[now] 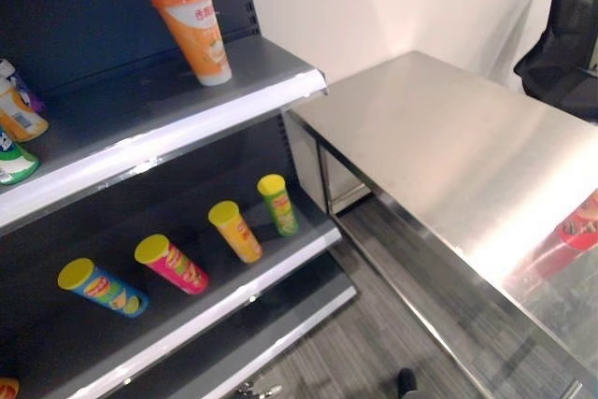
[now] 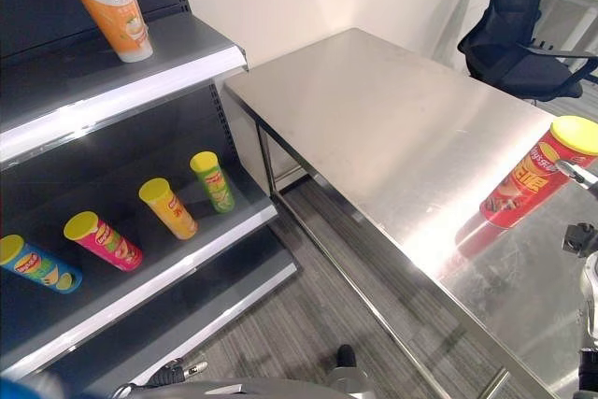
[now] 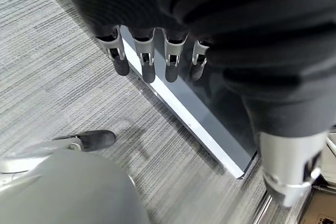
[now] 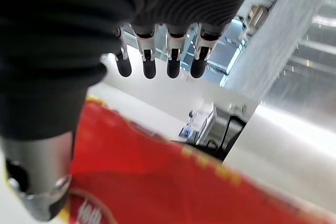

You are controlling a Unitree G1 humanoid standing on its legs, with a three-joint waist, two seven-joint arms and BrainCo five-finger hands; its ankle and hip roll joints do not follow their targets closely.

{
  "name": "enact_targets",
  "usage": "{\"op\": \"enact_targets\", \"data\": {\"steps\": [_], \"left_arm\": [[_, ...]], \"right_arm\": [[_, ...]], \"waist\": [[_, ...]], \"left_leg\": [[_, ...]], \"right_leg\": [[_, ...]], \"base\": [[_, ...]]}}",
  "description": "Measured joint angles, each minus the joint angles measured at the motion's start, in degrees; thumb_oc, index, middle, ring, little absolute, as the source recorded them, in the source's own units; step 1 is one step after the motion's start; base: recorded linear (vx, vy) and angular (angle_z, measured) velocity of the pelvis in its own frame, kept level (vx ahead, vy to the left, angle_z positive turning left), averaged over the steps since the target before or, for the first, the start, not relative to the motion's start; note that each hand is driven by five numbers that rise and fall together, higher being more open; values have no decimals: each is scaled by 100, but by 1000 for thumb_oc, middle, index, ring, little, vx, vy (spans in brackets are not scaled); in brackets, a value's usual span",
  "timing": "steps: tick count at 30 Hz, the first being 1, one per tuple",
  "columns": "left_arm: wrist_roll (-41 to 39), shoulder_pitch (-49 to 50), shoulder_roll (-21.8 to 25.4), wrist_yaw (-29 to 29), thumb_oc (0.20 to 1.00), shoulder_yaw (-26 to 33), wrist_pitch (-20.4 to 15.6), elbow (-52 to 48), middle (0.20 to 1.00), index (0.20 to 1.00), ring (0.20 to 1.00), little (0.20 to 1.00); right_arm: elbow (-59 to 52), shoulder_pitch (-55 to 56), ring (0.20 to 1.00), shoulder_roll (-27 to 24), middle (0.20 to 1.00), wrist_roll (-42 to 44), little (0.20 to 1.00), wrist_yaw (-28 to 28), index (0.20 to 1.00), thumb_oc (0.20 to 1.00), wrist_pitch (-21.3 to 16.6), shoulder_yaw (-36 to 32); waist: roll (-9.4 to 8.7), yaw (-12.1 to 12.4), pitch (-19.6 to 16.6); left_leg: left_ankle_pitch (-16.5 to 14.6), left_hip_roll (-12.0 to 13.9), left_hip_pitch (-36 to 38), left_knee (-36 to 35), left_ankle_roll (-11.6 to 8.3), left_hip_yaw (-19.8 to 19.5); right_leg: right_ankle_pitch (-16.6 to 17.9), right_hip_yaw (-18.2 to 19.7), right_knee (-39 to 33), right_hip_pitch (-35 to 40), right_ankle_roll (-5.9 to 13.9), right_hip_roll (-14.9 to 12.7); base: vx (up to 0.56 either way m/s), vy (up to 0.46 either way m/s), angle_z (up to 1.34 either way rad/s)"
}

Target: Put the goods on the table back onto the shelves and tidy them up.

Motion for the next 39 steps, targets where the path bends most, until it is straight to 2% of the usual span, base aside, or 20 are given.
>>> {"op": "enact_targets", "data": {"steps": [9,24,30,31,32,39], "left_arm": [[-6,23,2,-36,1000,-12,28,-3,1000,1000,1000,1000],[-57,28,8,-38,1000,-18,27,-3,1000,1000,1000,1000],[-60,23,8,-39,1000,-21,26,-25,1000,1000,1000,1000],[-60,20,8,-39,1000,-21,26,-42,1000,1000,1000,1000],[-60,16,9,-39,1000,-20,25,-48,1000,1000,1000,1000],[-64,39,18,-40,1000,-15,25,-48,1000,1000,1000,1000]], "right_arm": [[236,-200,1000,-198,1000,175,1000,64,1000,1000,7,400],[239,-335,1000,-224,1000,224,1000,284,1000,1000,8,459],[241,-424,1000,-302,1000,267,1000,393,1000,1000,8,676],[243,-431,567,-322,567,269,567,415,567,567,8,693],[245,-435,200,-358,200,271,200,423,200,200,8,731],[247,-510,200,-457,200,267,200,540,200,200,22,858]], "waist": [[-8,66,0],[-30,122,14],[-55,164,30],[-61,189,34],[-67,205,38],[-91,217,53]], "left_leg": [[13,-2,-10,0,-6,-83],[37,-16,-62,0,-8,-143],[38,-35,-67,0,-6,-143],[39,-37,-67,0,-6,-143],[39,-38,-68,0,-6,-144],[40,-39,-86,1,-6,-159]], "right_leg": [[-8,-87,-1,46,7,-17],[-11,-162,-1,42,11,-42],[-11,-166,-1,39,12,-65],[-11,-166,-1,40,12,-67],[-11,-167,-1,40,12,-70],[-21,-189,-2,39,25,-73]], "base": [[-7,-6,5],[-2,-3,2],[0,0,0],[0,0,0],[0,0,0],[0,-6,0]]}}
